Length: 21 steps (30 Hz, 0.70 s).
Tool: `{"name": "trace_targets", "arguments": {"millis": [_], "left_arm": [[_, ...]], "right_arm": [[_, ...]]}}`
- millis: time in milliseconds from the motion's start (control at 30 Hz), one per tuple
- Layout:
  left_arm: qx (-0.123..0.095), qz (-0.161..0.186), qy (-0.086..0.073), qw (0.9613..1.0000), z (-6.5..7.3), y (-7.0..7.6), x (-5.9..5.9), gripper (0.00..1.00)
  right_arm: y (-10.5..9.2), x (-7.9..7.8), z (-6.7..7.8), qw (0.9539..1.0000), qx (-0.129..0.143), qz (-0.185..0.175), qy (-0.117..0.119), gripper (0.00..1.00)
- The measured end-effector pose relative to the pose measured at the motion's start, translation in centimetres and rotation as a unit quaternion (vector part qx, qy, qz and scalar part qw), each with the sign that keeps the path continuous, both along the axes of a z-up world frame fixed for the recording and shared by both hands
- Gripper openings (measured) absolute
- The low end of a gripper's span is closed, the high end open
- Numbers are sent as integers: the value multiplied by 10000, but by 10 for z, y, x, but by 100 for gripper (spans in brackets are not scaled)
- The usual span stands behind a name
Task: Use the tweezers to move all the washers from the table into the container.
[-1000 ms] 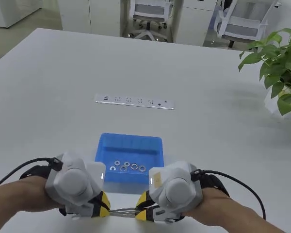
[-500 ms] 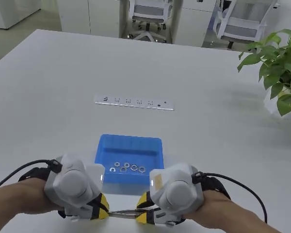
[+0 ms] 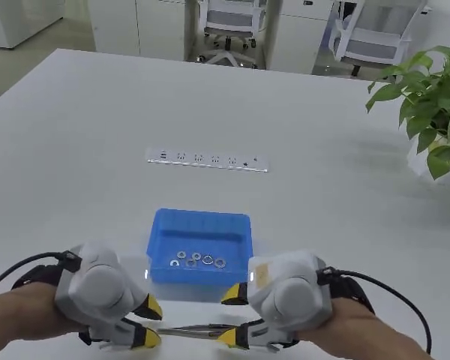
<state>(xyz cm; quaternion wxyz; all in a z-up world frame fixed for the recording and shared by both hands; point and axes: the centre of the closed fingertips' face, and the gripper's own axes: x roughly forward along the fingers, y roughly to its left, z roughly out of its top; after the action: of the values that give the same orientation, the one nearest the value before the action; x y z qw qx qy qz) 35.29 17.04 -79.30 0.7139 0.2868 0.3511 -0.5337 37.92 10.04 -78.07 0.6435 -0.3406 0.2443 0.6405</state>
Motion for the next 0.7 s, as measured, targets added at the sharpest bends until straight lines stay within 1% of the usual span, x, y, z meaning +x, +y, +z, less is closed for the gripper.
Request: {"name": "trace_targets", "arguments": {"millis": [33,67,100,133,167,200,233,267,300,333,367,400,433,467,500,567,600,633,667,700], "left_arm": [[-68,97,-27,9999,3,1,1,25],[-151,188,-38,9997,6,1,1,27],[-325,369,-45,9988,12,1,3,28],[-371,411,-50,9985,13,0,3,29],[-495,526,-79,9974,19,1,5,30],[-572,610,-118,9964,23,1,6,32],[-697,730,-197,9947,29,2,9,34],[-761,810,-239,9935,33,3,10,37],[-968,991,-277,9900,41,2,12,39],[-1074,1094,-318,9877,46,2,14,42],[-1209,1222,-388,9844,53,3,16,45],[-1291,1308,-436,9820,56,4,17,47],[-1362,1403,-480,9795,61,5,18,50],[-1408,1458,-524,9779,63,5,19,54],[-1435,1470,-567,9770,65,6,18,57],[-1479,1572,-649,9743,70,7,19,63],[-1545,1665,-703,9713,73,8,20,66],[-1599,1730,-721,9692,75,8,20,68],[-1729,1858,-753,9643,80,8,21,70],[-1802,1901,-770,9620,82,7,21,71]], "right_arm": [[-1,2,3,9999,64,-125,4,35],[-3,5,7,9993,183,-315,57,37],[-5,8,10,9987,263,-440,72,39],[-7,11,15,9976,395,-568,55,41],[-9,12,18,9967,469,-654,56,41],[-11,14,20,9956,530,-775,75,43],[-15,17,24,9937,621,-933,74,46],[-17,19,26,9923,683,-1034,78,49],[-21,21,29,9899,758,-1193,75,51],[-24,23,32,9880,822,-1305,70,53],[-28,25,36,9841,956,-1494,86,56],[-30,26,40,9813,1068,-1596,107,58],[-34,27,43,9785,1146,-1709,129,61],[-37,27,45,9775,1156,-1762,116,64],[-40,27,47,9768,1166,-1794,82,66],[-47,27,52,9720,1250,-1990,63,68],[-51,28,55,9681,1329,-2124,90,71],[-53,26,57,9668,1373,-2152,86,73],[-57,25,61,9652,1439,-2184,47,74],[-59,23,62,9640,1469,-2217,42,75]]}}
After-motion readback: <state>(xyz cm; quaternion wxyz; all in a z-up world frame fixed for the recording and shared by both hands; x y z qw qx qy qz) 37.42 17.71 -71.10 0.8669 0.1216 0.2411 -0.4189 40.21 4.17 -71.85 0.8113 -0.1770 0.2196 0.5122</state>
